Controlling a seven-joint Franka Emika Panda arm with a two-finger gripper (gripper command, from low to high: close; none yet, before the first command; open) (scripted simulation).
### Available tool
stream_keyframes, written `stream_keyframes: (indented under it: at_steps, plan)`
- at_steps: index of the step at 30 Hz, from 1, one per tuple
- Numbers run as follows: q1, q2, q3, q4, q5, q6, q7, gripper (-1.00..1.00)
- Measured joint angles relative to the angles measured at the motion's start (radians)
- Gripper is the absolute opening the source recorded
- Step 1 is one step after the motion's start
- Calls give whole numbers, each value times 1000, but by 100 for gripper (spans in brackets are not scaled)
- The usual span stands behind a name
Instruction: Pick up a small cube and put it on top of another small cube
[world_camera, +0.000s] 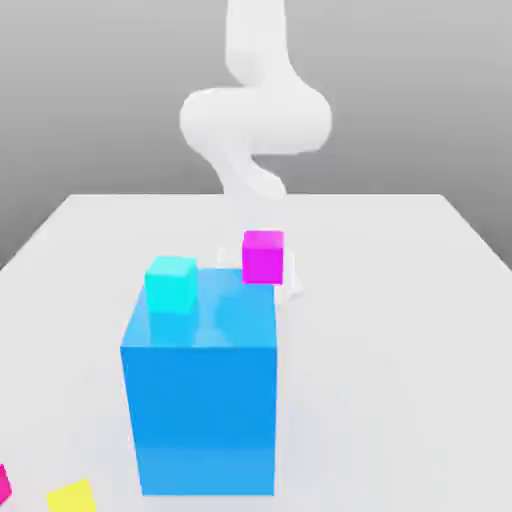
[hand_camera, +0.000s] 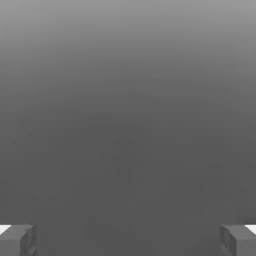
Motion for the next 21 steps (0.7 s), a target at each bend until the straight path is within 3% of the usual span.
stream_keyframes:
  at_steps: [21]
  plan:
    - [-314,768,-60,116,18,164,810,0]
